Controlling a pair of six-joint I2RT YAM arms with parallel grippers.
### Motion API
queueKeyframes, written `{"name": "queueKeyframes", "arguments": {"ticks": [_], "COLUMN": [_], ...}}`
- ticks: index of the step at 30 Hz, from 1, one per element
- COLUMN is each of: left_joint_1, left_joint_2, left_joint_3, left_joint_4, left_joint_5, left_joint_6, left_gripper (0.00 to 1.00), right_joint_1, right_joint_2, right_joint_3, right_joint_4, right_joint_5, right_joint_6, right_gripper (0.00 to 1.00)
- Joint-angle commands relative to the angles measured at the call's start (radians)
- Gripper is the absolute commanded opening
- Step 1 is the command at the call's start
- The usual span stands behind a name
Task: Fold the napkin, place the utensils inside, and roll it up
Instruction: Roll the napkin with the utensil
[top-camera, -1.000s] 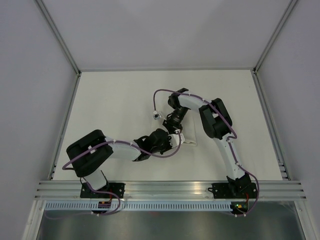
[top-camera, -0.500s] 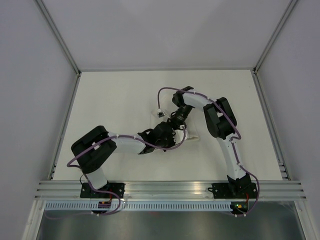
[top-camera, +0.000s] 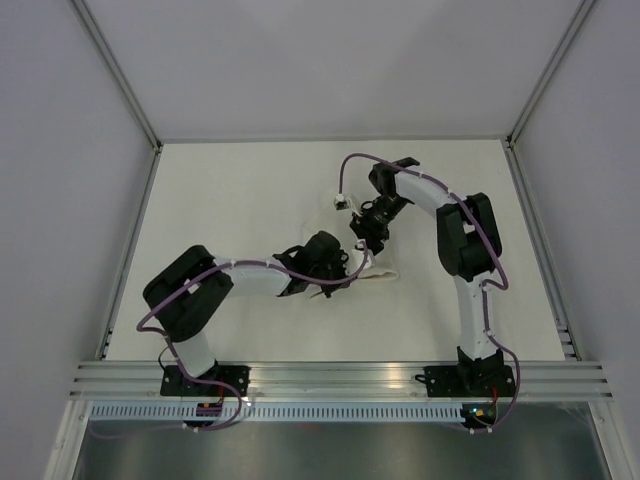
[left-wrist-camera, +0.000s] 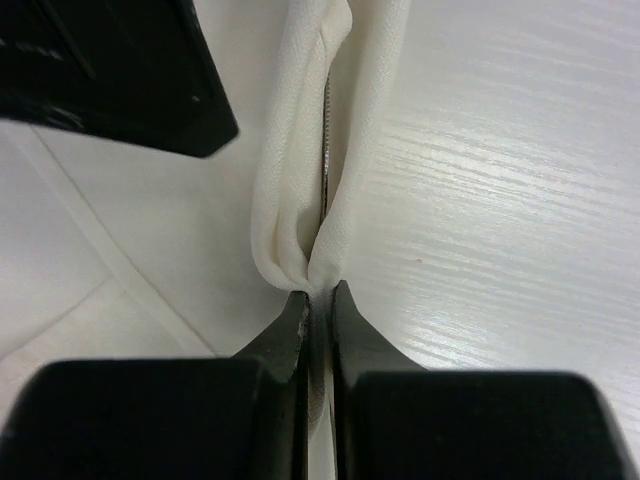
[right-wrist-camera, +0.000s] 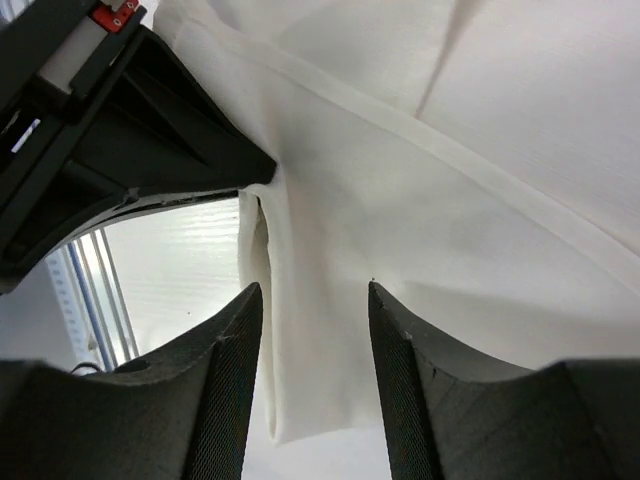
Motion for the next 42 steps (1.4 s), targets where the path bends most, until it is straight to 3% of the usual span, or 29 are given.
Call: {"name": "queueKeyframes", "arguments": {"ticks": [1,6,17,25,34,42], "left_joint_1": [0.044,0.123,0.248,0.285,0.306,0.314], "left_joint_2": [0.045,0.112,0.344,0.494,0.588,0.615], "left_joint_3": [0.059,0.174,0.427,0.602,0.731,0.769], "left_joint_4": [-0.175,-0.332,-0.584,-0.782,-0.924,-0.970], "left_joint_5": [0.150,0.276,0.620,0.713,0.749,0.755], "left_joint_6": [-0.057,-0.083,-0.128,-0.102,-0.079,-0.068], "left_gripper": [0.02,0.02,0.02,0.02,0.02,0.02], "right_joint_1": [-0.039,-0.075,-0.078,0.109,0.261,0.322], "right_joint_2": [-0.135,-0.290,-0.690,-0.838,-0.809,-0.762], "right_joint_3": [-0.043,-0.242,-0.766,-1.054,-1.150,-1.160], "right_joint_4": [0.105,0.304,0.936,1.261,1.401,1.392], "right_joint_5": [-0.039,-0.009,0.172,0.358,0.434,0.444], "right_joint_6": [0.003,0.074,0.134,0.060,-0.009,-0.044], "right_gripper": [0.53,0.53,0.53,0.53,0.55,0.56]}}
